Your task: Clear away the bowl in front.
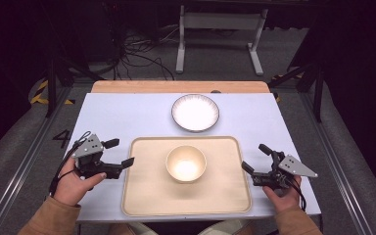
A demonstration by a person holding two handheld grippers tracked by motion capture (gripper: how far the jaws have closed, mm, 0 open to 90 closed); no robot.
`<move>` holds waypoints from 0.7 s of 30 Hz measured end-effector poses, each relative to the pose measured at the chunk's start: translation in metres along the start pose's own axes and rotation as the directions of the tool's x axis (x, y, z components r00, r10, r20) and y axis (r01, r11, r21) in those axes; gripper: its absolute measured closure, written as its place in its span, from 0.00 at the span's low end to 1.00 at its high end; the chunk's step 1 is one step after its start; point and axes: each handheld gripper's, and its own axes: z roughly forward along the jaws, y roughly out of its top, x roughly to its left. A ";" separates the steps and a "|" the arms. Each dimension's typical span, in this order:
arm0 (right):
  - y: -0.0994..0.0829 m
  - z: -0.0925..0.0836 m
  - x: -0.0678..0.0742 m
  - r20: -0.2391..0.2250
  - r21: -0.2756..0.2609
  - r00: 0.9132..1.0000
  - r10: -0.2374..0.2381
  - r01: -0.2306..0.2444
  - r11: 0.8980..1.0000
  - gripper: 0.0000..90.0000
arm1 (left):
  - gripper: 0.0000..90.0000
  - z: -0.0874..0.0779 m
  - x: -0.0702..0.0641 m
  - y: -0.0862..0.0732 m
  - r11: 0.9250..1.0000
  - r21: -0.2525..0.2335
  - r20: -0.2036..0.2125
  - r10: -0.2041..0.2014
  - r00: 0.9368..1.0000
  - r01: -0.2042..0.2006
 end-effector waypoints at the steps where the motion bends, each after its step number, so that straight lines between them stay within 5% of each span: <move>1: 0.000 0.000 0.000 0.000 0.000 1.000 0.000 0.000 1.000 0.06 | 0.15 -0.001 0.000 -0.003 1.000 -0.011 0.000 -0.002 1.000 0.002; 21: 0.000 0.000 0.000 -0.002 -0.003 1.000 0.001 -0.001 1.000 0.06 | 0.12 -0.007 0.012 -0.046 0.991 -0.120 -0.005 -0.061 0.998 0.060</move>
